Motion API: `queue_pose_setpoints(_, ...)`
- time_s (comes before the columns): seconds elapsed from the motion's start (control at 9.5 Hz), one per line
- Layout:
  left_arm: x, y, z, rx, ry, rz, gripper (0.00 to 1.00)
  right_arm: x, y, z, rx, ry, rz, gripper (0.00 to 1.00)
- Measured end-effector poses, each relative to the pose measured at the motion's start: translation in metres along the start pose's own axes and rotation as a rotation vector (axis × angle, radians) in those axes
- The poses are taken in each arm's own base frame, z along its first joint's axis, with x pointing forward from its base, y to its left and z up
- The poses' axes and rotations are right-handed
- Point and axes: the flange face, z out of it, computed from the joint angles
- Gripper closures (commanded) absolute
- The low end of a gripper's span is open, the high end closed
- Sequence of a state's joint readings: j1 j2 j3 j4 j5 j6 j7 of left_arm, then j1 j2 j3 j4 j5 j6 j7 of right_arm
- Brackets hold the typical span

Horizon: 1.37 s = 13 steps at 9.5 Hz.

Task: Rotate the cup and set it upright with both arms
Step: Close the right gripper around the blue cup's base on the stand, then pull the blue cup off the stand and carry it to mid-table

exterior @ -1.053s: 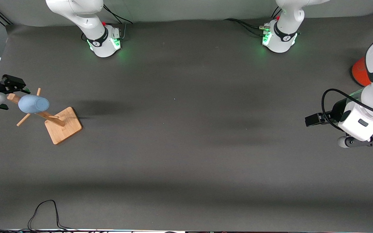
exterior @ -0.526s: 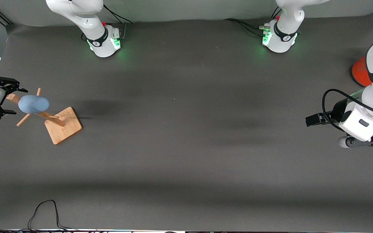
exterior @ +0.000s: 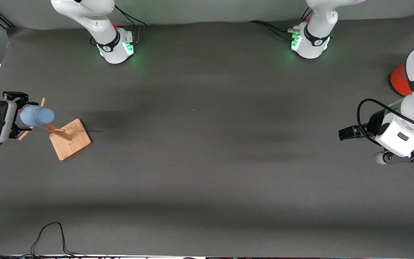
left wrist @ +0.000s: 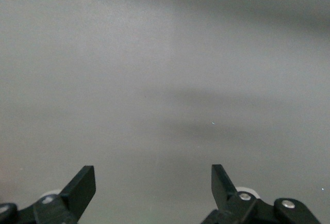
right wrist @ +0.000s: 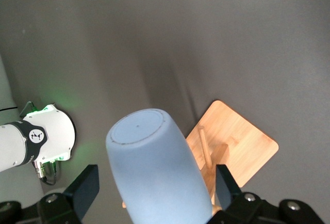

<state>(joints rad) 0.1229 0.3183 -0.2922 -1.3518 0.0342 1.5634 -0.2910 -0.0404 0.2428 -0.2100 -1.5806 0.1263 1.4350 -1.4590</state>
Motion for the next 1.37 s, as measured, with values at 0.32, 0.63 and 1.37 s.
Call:
queue_pose_setpoints(0.32, 0.0, 0.001, 0.0, 0.0, 0.001, 0.002, 0.0, 0.003, 0.003, 0.011, 0.026, 0.024, -0.028, 0.0)
queue_pose_setpoints(0.63, 0.0, 0.002, 0.0, -0.001, 0.002, 0.004, 0.0, 0.003, 0.004, 0.031, 0.069, 0.044, -0.026, 0.38)
queue_pose_setpoints(1.37, 0.002, 0.009, -0.003, 0.035, 0.048, 0.021, 0.0, 0.005, 0.001, 0.02, 0.053, 0.055, -0.026, 0.84)
